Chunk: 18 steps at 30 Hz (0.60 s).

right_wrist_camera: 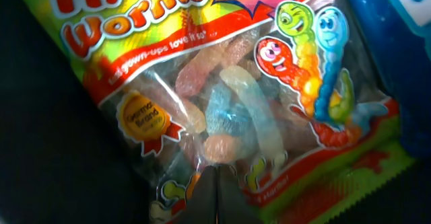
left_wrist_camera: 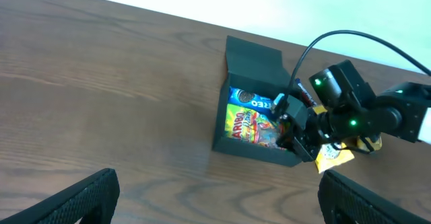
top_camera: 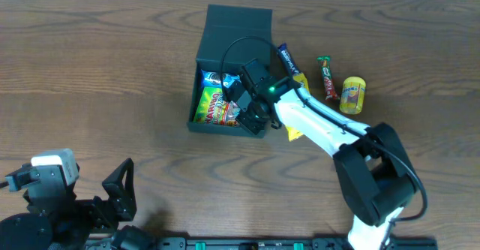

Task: Pack container
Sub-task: 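Lower the Haribo bag into the box and push it down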

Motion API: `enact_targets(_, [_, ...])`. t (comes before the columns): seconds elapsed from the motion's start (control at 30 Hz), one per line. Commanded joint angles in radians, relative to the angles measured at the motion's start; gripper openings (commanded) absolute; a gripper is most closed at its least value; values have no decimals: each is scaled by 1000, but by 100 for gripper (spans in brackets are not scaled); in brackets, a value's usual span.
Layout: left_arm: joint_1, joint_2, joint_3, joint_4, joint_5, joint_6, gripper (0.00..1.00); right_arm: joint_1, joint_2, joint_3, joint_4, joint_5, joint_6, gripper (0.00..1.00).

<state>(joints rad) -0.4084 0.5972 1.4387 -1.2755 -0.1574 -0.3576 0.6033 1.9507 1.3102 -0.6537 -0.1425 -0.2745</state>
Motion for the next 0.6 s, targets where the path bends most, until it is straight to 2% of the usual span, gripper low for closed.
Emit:
enact_targets(0.0, [4, -5, 4, 0, -10, 22, 95, -11, 77, -18, -11, 41, -11, 1])
enact_targets(0.27, [4, -5, 4, 0, -10, 22, 95, -11, 42, 32, -63, 41, -10, 1])
enact_targets(0.57, [4, -5, -11, -5, -11, 22, 96, -8, -111, 263, -278, 14, 13, 1])
